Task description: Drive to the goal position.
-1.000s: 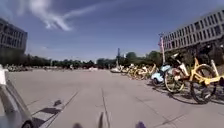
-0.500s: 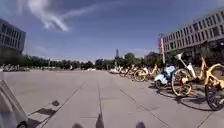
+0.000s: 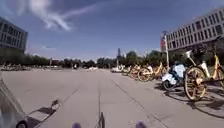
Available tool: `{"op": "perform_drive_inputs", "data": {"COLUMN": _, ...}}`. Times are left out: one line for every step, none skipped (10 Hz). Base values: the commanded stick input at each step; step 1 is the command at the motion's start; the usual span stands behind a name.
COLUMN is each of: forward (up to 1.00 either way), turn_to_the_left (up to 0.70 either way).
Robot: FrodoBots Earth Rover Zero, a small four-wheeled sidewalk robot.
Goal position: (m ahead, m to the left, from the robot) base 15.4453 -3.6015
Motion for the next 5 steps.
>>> {"op": "perform_drive_inputs", "data": {"forward": 0.7, "turn_to_the_left": 0.07}}
{"op": "perform_drive_inputs", "data": {"forward": 0.7, "turn_to_the_left": 0.07}}
{"op": "perform_drive_inputs", "data": {"forward": 0.7, "turn_to_the_left": 0.07}}
{"op": "perform_drive_inputs", "data": {"forward": 0.7, "turn_to_the_left": 0.07}}
{"op": "perform_drive_inputs", "data": {"forward": 0.7, "turn_to_the_left": 0.07}}
